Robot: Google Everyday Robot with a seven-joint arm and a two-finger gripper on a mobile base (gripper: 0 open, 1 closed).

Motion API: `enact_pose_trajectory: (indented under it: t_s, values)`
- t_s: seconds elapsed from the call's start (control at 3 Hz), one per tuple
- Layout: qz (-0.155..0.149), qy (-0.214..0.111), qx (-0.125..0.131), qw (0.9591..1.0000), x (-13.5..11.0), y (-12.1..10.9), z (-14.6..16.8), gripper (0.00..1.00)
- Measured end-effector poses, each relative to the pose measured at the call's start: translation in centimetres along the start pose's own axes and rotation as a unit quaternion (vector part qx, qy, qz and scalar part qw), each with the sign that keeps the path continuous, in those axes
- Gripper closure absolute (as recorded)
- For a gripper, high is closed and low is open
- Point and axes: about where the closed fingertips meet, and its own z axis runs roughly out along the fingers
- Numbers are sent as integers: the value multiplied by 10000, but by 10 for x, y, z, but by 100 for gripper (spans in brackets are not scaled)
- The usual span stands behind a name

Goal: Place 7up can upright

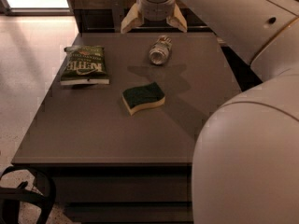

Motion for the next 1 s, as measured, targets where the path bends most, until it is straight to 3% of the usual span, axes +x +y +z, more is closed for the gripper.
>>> enact_pose_trajectory:
  t_s: [0.67,1.0]
  values:
    - [427,603,563,9957,-5,-8,40,0]
    - [515,719,601,9943,-8,-12,51,0]
